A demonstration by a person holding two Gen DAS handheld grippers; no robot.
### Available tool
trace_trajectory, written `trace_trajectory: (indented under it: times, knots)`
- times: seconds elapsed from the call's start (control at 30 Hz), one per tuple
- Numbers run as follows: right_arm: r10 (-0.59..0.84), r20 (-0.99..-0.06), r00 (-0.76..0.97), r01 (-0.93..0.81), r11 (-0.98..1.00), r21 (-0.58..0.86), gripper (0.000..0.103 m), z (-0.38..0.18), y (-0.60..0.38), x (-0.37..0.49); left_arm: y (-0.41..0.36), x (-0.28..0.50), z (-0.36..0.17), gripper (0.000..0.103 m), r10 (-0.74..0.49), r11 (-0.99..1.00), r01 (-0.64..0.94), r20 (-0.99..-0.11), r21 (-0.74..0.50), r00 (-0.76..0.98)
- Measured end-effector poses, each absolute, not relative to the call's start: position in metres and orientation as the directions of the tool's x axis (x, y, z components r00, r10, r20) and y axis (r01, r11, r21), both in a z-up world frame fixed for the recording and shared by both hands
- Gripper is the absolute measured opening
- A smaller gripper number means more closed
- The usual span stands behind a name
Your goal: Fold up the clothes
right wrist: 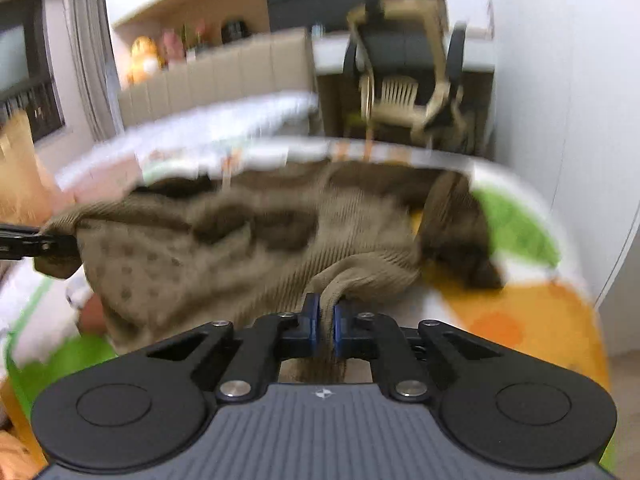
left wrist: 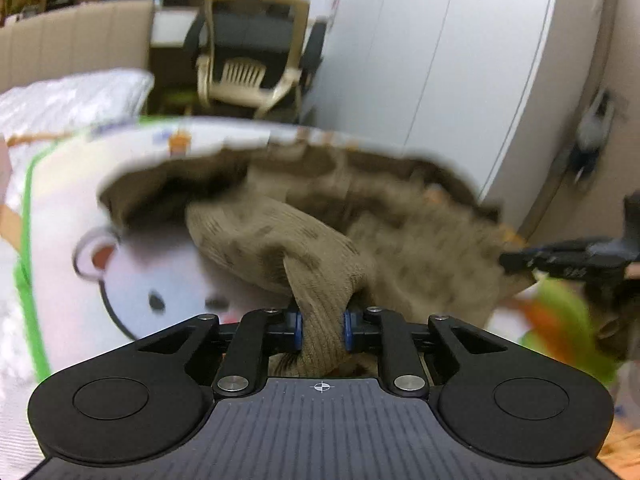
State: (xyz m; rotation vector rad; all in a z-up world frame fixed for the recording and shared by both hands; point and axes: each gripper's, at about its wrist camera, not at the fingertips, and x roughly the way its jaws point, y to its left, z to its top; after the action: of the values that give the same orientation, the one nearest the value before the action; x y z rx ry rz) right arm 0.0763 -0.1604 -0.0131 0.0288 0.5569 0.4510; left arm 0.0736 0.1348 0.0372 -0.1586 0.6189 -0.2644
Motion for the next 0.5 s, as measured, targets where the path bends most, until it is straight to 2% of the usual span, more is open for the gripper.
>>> trace_trajectory:
  times: [0.1, 0.2, 0.43, 0.5]
  knots:
    - [0.425, -0.423, 0.8, -0.398, 0.904, 0.156, 0.007, 0.021, -0.184, 0.055, 0.143, 0.047, 0.075, 0.018, -0.303, 0.947, 0.204, -0.478, -0.248, 0.824]
    - [0.408, -0.385, 0.828, -0.381, 0.913, 0.146, 0.007, 0.038, -0.203, 0.035, 0.146, 0.025, 0.092, 0.018, -0.312, 0.942, 0.212, -0.44, -0.261, 0.842]
    - [0.33, -0.52, 0.788, -0.294, 0.943, 0.153, 0.008, -0.005, -0.235, 0.01, 0.156, -0.014, 0.048, 0.022, -0.35, 0.915, 0.157, -0.535, -0.372, 0.769]
    - [0.302, -0.55, 0.779, -0.26, 0.953, 0.155, 0.009, -0.018, -0.245, 0.005, 0.159, -0.023, 0.036, 0.033, -0.374, 0.904, 0.155, -0.559, -0.399, 0.74]
